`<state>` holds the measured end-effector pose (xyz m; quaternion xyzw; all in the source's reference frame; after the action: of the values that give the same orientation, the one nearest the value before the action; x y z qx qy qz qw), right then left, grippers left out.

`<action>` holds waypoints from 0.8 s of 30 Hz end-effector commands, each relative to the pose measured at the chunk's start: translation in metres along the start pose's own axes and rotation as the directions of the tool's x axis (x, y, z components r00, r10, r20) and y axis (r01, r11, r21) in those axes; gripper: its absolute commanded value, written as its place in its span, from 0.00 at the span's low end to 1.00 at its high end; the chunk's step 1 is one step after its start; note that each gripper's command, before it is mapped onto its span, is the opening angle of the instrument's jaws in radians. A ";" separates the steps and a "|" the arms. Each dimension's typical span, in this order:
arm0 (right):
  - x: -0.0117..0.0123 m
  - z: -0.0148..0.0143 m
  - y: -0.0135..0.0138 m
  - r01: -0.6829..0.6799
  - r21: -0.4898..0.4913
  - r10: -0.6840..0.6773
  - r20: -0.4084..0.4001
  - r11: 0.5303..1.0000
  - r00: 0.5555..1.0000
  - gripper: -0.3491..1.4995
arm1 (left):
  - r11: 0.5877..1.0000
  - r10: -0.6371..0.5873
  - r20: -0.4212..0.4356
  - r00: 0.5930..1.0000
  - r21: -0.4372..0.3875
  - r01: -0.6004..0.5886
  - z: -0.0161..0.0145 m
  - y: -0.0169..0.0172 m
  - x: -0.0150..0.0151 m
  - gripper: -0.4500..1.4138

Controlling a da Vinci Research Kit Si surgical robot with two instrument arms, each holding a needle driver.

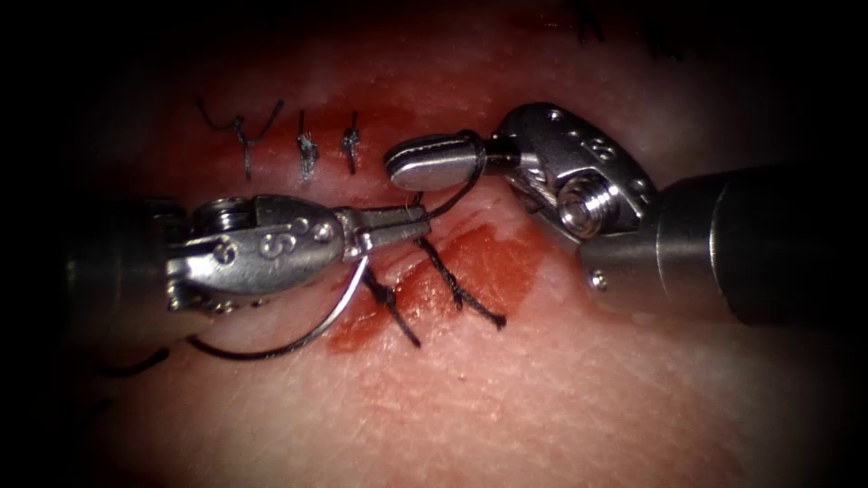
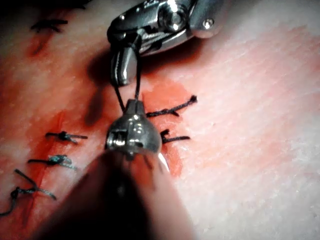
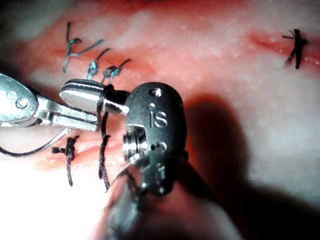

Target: Wound Closure

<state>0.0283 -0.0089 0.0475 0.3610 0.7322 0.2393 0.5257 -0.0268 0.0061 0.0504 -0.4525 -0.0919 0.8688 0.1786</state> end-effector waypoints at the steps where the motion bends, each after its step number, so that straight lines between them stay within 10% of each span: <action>1: -0.0001 0.0006 0.0004 0.026 0.031 -0.027 0.025 0.999 0.999 0.00 | 1.000 0.002 -0.004 1.000 -0.008 -0.002 0.0009 0.0003 -0.0002 0.00; 21: -0.0012 0.0017 -0.0020 0.246 0.514 -0.460 0.344 0.822 0.818 0.00 | 0.999 0.029 -0.015 0.999 -0.046 -0.029 0.0017 0.0006 -0.0005 0.00; 24: -0.0017 0.0019 -0.0022 0.259 0.556 -0.517 0.377 0.790 0.769 0.16 | 0.998 0.030 -0.005 1.000 -0.047 -0.030 0.0017 0.0009 -0.0004 0.00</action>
<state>0.0290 -0.0118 0.0456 0.3603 0.6594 -0.1712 0.6372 -0.0276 0.0054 0.0509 -0.4595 -0.1054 0.8682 0.1547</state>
